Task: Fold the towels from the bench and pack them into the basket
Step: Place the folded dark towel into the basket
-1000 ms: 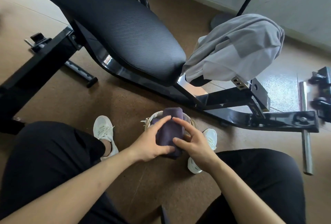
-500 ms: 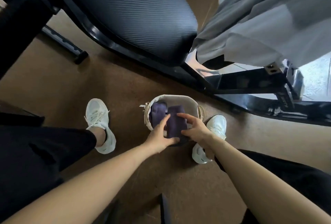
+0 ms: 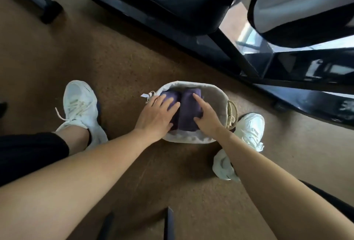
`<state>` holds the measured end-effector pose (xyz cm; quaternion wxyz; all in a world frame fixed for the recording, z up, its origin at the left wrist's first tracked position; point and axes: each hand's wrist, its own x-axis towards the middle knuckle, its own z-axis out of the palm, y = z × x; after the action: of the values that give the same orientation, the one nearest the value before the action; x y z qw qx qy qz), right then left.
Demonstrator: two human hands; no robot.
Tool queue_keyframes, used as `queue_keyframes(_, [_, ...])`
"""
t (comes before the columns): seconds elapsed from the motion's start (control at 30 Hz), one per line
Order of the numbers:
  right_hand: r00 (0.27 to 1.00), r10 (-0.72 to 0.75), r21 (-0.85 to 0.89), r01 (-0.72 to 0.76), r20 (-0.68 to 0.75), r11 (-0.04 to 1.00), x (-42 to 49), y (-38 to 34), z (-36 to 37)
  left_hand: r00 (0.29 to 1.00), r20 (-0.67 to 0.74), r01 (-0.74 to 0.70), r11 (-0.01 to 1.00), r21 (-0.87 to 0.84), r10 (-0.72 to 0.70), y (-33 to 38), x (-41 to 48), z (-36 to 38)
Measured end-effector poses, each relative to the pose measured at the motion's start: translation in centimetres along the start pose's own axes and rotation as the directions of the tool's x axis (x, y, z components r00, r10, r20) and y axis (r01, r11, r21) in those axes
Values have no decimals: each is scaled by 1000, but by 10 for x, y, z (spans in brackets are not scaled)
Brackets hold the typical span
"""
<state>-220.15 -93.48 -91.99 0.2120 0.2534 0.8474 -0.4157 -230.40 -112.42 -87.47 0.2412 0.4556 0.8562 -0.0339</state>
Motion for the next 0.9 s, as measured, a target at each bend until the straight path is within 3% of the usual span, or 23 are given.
queue_keyframes(0.07, [1000, 1, 20, -1, 10, 1000, 14, 12, 8, 999, 19, -40, 990, 136, 38, -3, 9, 16])
queue_keyframes(0.3, [994, -17, -150, 33, 109, 988, 40, 48, 30, 998, 53, -43, 963, 267, 30, -10, 22, 53])
queue_keyframes(0.43, [991, -134, -488, 121, 9, 865, 36, 43, 31, 994, 106, -61, 949, 311, 29, -13, 22, 60])
queue_keyframes(0.57, [962, -270, -648, 228, 36, 726, 31, 44, 39, 994, 111, -61, 938, 340, 24, -8, 22, 63])
queue_keyframes(0.9, [983, -113, -790, 183, 143, 585, 44, 43, 49, 988, 153, -64, 922, 382, 5, -9, 25, 70])
